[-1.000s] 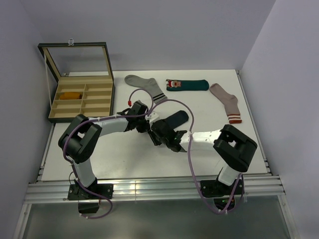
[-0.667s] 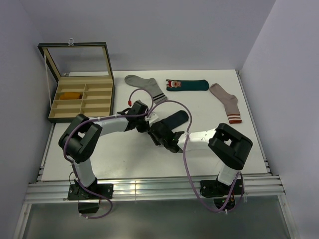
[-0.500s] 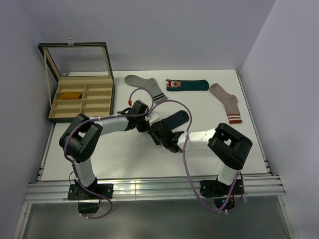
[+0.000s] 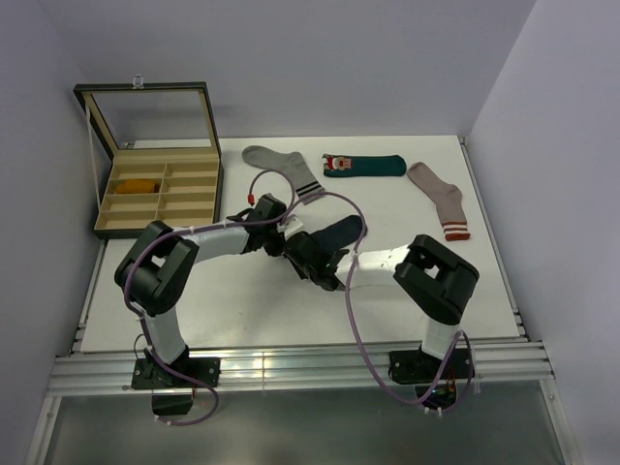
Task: Roll the socks
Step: Roll the sock at the center of the board.
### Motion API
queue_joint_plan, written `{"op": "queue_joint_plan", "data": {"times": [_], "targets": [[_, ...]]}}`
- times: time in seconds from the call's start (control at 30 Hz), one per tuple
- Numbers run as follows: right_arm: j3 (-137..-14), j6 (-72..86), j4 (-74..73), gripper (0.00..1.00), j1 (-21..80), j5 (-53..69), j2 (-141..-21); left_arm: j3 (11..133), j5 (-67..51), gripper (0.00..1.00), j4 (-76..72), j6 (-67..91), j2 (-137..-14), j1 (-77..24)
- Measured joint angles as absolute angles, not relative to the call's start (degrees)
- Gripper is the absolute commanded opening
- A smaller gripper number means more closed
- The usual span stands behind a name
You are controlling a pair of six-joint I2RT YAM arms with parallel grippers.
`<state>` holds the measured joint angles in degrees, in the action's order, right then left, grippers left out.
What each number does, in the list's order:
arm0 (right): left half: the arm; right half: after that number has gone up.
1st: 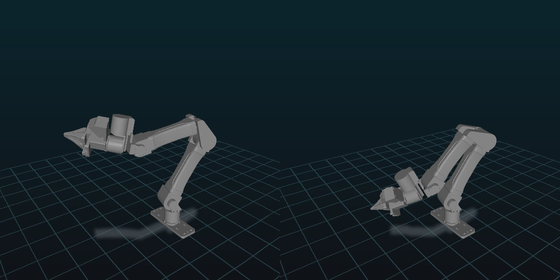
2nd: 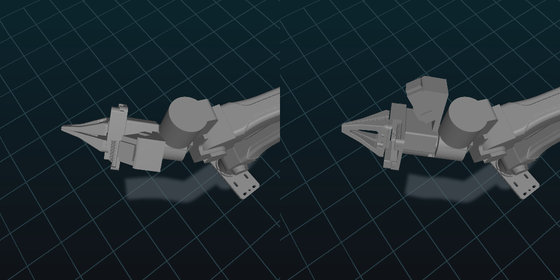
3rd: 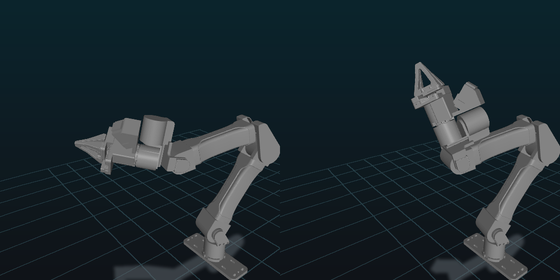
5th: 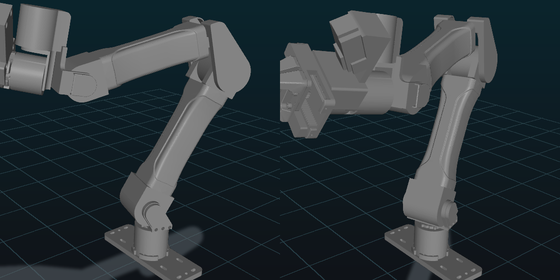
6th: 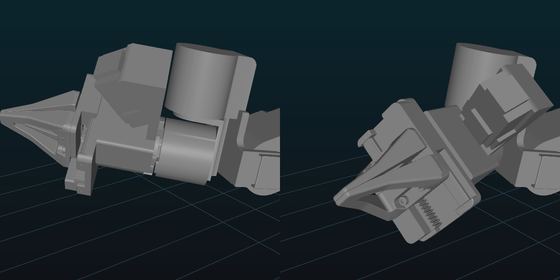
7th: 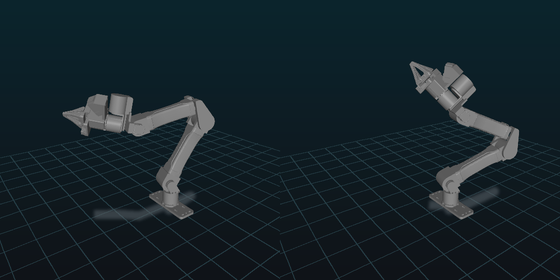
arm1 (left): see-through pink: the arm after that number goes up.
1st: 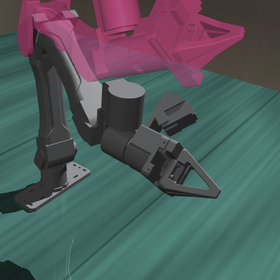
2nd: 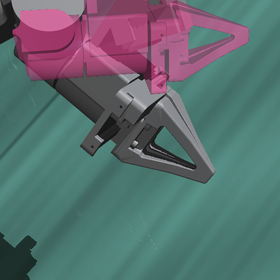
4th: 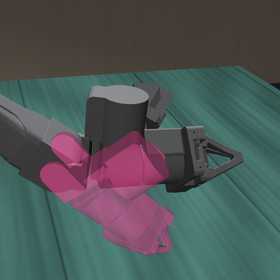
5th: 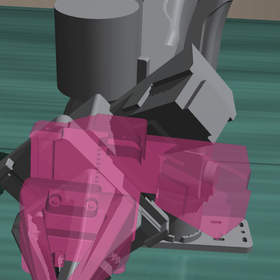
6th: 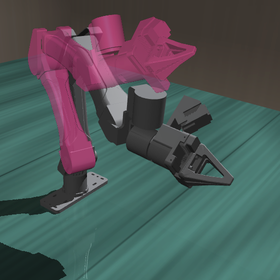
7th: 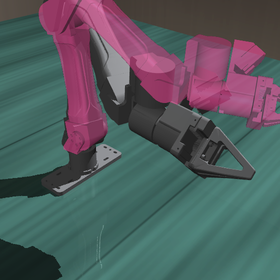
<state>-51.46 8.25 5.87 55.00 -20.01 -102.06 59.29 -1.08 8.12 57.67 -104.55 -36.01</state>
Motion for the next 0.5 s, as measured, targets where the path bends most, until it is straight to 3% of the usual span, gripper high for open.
{"op": "queue_joint_plan", "data": {"times": [0.13, 0.33, 0.5], "targets": [[-52.2, 9.0, 4.6, 0.00, 55.0, -20.5, -102.4, 59.3, -1.3, 0.23, 8.3, 57.8, -104.6, -35.7], [-52.6, 10.4, 4.0, 0.00, 53.8, -17.1, -102.2, 57.5, -1.7, 0.38, 7.9, 59.2, -103.2, -34.8], [-50.3, 15.6, 7.3, 0.00, 46.2, 1.0, -100.4, 51.7, -1.7, 0.56, 6.7, 61.2, -97.9, -32.9]]}}
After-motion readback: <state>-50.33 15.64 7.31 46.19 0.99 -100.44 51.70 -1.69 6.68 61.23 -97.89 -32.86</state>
